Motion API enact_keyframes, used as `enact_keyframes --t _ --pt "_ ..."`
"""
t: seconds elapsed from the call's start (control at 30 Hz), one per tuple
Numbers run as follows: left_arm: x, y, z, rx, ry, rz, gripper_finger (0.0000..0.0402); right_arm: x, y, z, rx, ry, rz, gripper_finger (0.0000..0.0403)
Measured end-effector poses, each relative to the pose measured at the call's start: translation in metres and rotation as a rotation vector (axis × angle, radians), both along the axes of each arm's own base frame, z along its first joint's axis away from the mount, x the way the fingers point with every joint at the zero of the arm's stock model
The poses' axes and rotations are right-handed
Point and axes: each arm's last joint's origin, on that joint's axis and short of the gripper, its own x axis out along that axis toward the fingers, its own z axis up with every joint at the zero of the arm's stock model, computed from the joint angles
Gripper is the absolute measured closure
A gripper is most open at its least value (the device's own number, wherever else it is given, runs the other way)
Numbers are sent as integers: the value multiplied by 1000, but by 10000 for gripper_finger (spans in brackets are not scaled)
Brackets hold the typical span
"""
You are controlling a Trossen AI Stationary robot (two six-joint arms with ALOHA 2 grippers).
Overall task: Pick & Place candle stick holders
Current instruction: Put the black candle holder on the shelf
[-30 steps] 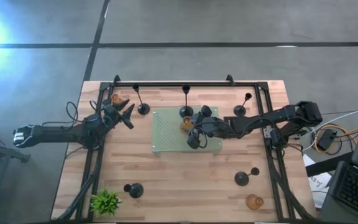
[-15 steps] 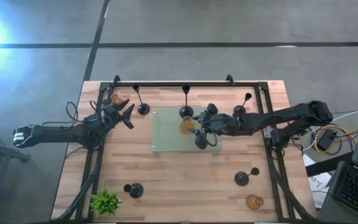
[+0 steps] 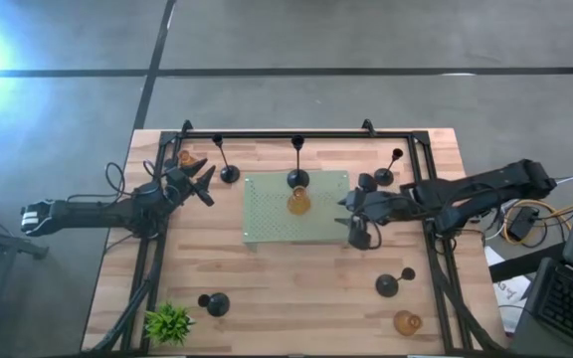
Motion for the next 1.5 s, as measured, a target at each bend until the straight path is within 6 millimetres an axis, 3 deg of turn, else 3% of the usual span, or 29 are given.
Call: enact_keyframes --t 0.33,0.67,1.07,1.2,1.37,1.5 --pt "18 8 8 -24 92 45 230 -24 -8 -26 -80 50 -65 210" --pt "40 42 3 -151 146 278 231 -38 -12 -18 -145 7 -57 225" --pt "57 67 5 -116 90 313 236 -45 -16 -14 -260 0 -67 245" --pt "60 70 2 -128 110 309 275 -46 -17 -17 -278 10 -79 254" --pt "60 71 1 -119 129 306 382 -46 -17 -20 -281 21 -79 267" --pt "57 68 11 -74 129 287 393 -47 -17 -21 -282 28 -78 278"
